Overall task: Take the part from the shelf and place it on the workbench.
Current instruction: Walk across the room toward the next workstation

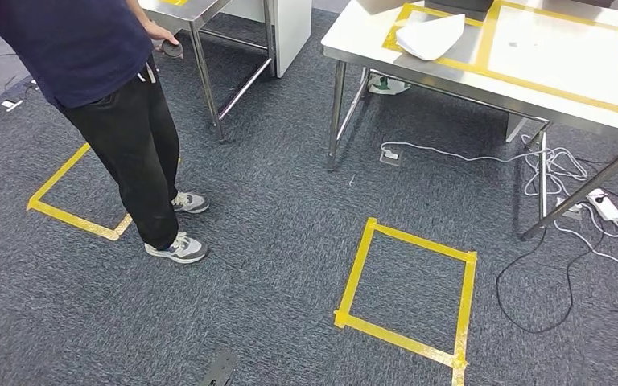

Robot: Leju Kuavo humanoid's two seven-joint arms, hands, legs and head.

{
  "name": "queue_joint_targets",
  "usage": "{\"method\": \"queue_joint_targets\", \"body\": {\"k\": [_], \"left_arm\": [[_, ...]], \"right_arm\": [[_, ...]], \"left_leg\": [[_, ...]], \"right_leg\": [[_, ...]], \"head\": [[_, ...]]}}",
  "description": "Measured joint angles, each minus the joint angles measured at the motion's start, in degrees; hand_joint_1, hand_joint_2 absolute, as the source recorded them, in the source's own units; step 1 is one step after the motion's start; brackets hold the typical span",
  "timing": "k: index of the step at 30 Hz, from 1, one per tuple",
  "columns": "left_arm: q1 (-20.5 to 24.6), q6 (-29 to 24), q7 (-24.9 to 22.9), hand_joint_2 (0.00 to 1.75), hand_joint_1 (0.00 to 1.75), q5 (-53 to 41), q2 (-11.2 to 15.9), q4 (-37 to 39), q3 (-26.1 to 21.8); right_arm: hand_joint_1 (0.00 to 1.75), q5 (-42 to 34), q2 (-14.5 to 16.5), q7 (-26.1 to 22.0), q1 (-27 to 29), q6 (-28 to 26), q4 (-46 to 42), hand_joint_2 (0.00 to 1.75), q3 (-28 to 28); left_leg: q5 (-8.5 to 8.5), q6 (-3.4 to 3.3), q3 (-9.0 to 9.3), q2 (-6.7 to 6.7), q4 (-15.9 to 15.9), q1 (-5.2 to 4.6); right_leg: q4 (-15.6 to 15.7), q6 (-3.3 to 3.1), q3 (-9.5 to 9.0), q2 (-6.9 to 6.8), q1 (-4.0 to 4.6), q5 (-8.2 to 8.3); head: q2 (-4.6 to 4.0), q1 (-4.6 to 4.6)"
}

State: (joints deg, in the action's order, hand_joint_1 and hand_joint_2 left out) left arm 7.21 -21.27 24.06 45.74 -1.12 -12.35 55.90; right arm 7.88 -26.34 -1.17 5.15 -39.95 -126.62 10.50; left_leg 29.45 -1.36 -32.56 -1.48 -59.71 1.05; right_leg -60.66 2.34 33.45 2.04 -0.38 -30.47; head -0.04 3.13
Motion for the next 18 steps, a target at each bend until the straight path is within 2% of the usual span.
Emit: {"method": "queue_joint_targets", "body": {"k": [2, 3, 4, 6, 9, 10, 11, 12, 14, 15, 16, 18], "left_arm": [[-0.1, 0.0, -0.1, 0.00, 0.00, 0.0, 0.0, 0.0, 0.0], [-0.1, 0.1, -0.1, 0.00, 0.00, -0.1, 0.0, 0.0, 0.0], [-0.1, 0.1, -0.2, 0.00, 0.00, -0.1, 0.0, 0.0, 0.0], [-0.2, 0.1, -0.2, 0.00, 0.00, -0.1, 0.0, 0.0, 0.0], [-0.2, 0.1, -0.2, 0.00, 0.00, -0.1, 0.0, 0.0, 0.0], [-0.1, 0.1, -0.2, 0.00, 0.00, -0.1, 0.0, 0.0, 0.0], [-0.1, 0.1, -0.2, 0.00, 0.00, -0.1, 0.0, 0.0, 0.0], [0.0, 0.1, -0.2, 0.00, 0.00, -0.1, -0.1, 0.0, 0.0], [0.3, 0.1, -0.2, 0.00, 0.00, -0.2, -0.5, 0.0, 0.0], [0.4, 0.1, -0.1, 0.00, 0.00, -0.3, -0.6, 0.0, 0.0], [0.4, 0.2, -0.1, 0.00, 0.00, -0.3, -0.7, 0.0, 0.0], [0.4, 0.2, 0.0, 0.00, 0.00, -0.3, -0.7, 0.0, 0.0]], "right_arm": [[0.00, 0.0, -0.1, 0.0, 0.1, 0.0, -0.1, 0.00, 0.0], [0.00, 0.0, -0.1, 0.0, 0.2, 0.0, -0.1, 0.00, 0.0], [0.00, 0.1, -0.1, 0.0, 0.3, 0.0, -0.1, 0.00, 0.0], [0.00, 0.1, -0.2, 0.0, 0.5, 0.0, -0.1, 0.00, 0.0], [0.00, 0.1, -0.2, 0.0, 0.5, 0.0, -0.1, 0.00, 0.0], [0.00, 0.2, -0.2, 0.0, 0.5, 0.0, -0.1, 0.00, 0.0], [0.00, 0.3, -0.2, 0.0, 0.5, 0.0, -0.1, 0.00, 0.0], [0.00, 0.4, -0.2, 0.1, 0.6, 0.0, -0.1, 0.00, 0.0], [0.00, 1.0, -0.4, 0.3, 0.7, 0.0, -0.3, 0.00, 0.0], [0.00, 1.3, -0.5, 0.5, 0.7, 0.0, -0.4, 0.00, -0.1], [0.00, 1.6, -0.5, 0.7, 0.7, 0.0, -0.6, 0.00, -0.1], [0.00, 2.2, -0.5, 1.0, 0.6, 0.0, -0.6, 0.00, 0.0]], "left_leg": [[0.00, -0.25, -0.11, 1.14, 0.0, -0.09], [0.03, -0.32, -0.15, 1.70, 0.0, -0.14], [0.07, -0.34, -0.18, 2.17, 0.0, -0.18], [0.13, -0.38, -0.19, 2.68, 0.0, -0.24], [0.14, -0.38, -0.19, 2.76, 0.0, -0.26], [0.15, -0.37, -0.18, 2.84, 0.0, -0.29], [0.15, -0.37, -0.16, 2.98, 0.0, -0.35], [0.16, -0.35, -0.13, 3.15, 0.0, -0.43], [-0.05, 0.34, -0.19, 3.43, 0.2, -0.50], [-0.05, 0.80, -0.24, 3.29, 0.2, -0.47], [0.26, 1.32, -0.46, 2.83, -0.1, -0.45], [2.77, 1.83, -2.14, 1.70, -3.8, -0.45]], "right_leg": [[-6.6, 0.54, 3.07, -1.32, -0.10, -3.50], [-9.9, 0.68, 4.62, -1.57, -0.14, -4.82], [-12.2, 0.73, 5.64, -1.69, -0.15, -5.43], [-13.6, 0.69, 6.23, -1.76, -0.14, -5.36], [-13.4, 0.66, 6.09, -1.76, -0.14, -5.05], [-12.8, 0.59, 5.79, -1.77, -0.14, -4.53], [-10.7, 0.39, 4.76, -1.77, -0.11, -3.20], [-7.1, -0.04, 3.00, -1.82, -0.01, -1.29], [0.7, -1.30, -0.64, -2.15, 0.52, 1.65], [3.1, -1.81, -1.76, -2.40, 0.61, 2.29], [4.1, -2.16, -2.19, -2.64, 0.65, 2.36], [5.0, -2.53, -2.61, -3.01, 0.37, 2.87]], "head": [[0.00, -0.26], [0.00, -0.26], [0.00, -0.26], [0.00, -0.26], [0.00, -0.26], [0.00, -0.26], [0.00, -0.26], [0.00, -0.26], [0.00, -0.25], [0.00, -0.23], [0.00, -0.17], [0.00, 0.02]]}}
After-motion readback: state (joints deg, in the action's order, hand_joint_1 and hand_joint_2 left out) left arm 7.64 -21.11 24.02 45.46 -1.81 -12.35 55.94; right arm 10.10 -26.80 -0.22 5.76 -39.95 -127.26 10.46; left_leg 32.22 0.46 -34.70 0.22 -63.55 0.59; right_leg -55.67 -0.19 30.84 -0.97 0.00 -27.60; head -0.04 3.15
